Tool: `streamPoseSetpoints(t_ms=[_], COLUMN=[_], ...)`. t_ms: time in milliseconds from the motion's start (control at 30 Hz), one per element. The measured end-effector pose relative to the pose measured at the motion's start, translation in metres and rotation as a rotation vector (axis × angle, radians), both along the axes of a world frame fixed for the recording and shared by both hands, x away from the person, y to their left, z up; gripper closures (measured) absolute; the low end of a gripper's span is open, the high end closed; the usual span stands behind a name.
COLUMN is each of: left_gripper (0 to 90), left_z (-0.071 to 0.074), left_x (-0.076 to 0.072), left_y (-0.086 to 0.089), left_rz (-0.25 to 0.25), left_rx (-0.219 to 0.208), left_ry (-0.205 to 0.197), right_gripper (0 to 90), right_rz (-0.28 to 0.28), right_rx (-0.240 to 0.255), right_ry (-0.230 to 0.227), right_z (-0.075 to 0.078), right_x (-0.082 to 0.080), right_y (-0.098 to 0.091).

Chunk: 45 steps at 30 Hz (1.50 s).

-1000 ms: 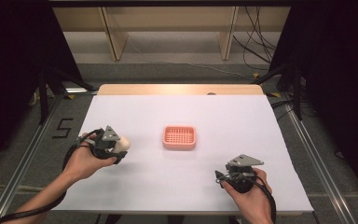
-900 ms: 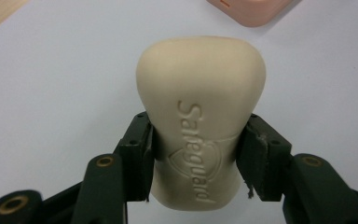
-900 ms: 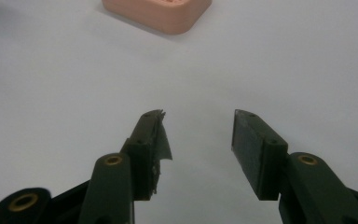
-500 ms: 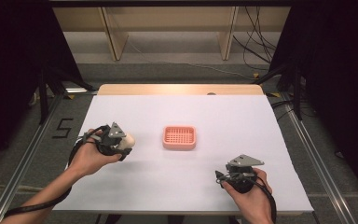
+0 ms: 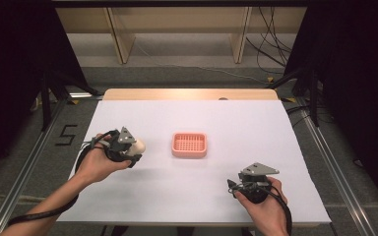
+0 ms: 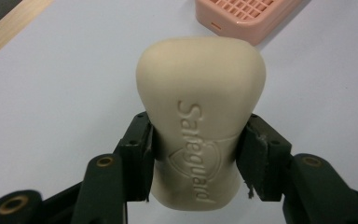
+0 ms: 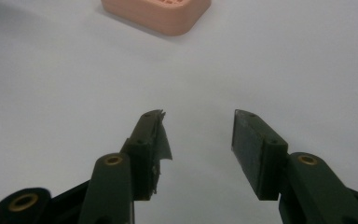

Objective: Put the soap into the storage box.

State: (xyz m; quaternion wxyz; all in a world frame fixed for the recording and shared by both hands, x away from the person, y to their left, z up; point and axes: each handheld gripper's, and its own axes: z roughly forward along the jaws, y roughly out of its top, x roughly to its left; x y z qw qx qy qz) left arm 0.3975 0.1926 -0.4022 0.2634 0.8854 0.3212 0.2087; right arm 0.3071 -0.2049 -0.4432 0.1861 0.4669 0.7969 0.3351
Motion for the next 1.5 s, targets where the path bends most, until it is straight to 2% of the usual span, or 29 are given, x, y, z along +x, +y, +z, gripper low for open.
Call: streamPoseSetpoints(t_ms=[100,300,400,433,500,533,600,633,767,800,867,1000,1067,1100,1167,1200,1233,1500], left_gripper=[49.5,49.5,49.5,49.5,49.5,49.5,49.5,49.5,49.5,49.5,49.5,49.5,49.5,49.5,49.5,49.5,49.5,49.5], left_z=[0.0,0.001,0.002,0.003,0.003,0.003,0.003,0.002,0.003,0.003,0.004,0.006,0.006,0.007,0.007,0.006,0.007,0.01], left_x=[0.001,0.002,0.004,0.005,0.005,0.006,0.006,0.006,0.008,0.008,0.009,0.011,0.011,0.012,0.012,0.011,0.012,0.014], left_y=[-0.002,-0.003,-0.004,-0.004,-0.005,-0.005,-0.006,-0.006,-0.007,-0.008,-0.008,-0.01,-0.011,-0.012,-0.013,-0.014,-0.015,-0.018], left_rz=[0.004,0.002,-0.001,-0.007,0.0,0.001,0.001,-0.004,-0.003,0.005,-0.013,-0.015,-0.009,-0.015,-0.018,-0.001,-0.01,-0.021], left_rx=[-0.002,0.001,0.0,0.002,0.01,0.008,0.009,0.003,0.005,0.001,0.008,0.009,0.009,0.008,0.011,0.004,0.003,0.021], left_ry=[-0.001,-0.002,-0.004,-0.005,-0.006,-0.007,-0.001,-0.008,-0.016,-0.017,-0.007,-0.023,-0.025,-0.022,-0.019,-0.008,-0.009,-0.013], right_gripper=[53.5,53.5,53.5,53.5,53.5,53.5,53.5,53.5,53.5,53.5,53.5,53.5,53.5,53.5,53.5,53.5,53.5,53.5], right_rz=[-0.007,0.003,-0.007,0.014,0.005,-0.01,-0.008,0.003,0.003,0.025,0.016,-0.019,-0.021,0.012,0.012,0.009,-0.003,0.004], right_rx=[0.014,0.005,0.019,0.011,0.007,0.013,0.016,0.005,0.006,0.007,0.016,0.025,0.027,0.017,0.018,0.001,0.007,0.001], right_ry=[0.017,0.002,0.022,0.002,0.001,0.018,0.015,-0.001,-0.002,-0.018,-0.003,0.024,0.022,0.001,-0.001,-0.017,0.001,-0.007], right_z=[0.001,0.0,0.0,0.0,0.0,0.001,0.0,0.0,0.0,-0.001,0.0,0.001,0.001,0.0,0.0,-0.001,0.001,0.0], right_x=[0.0,0.0,0.0,0.001,0.001,0.0,0.0,0.001,0.001,0.002,0.002,-0.001,-0.001,0.001,0.001,0.001,0.0,0.0], right_y=[0.001,0.0,0.002,0.0,0.0,0.001,0.001,0.0,0.0,0.0,0.001,0.003,0.003,0.001,0.001,0.0,0.0,0.0])
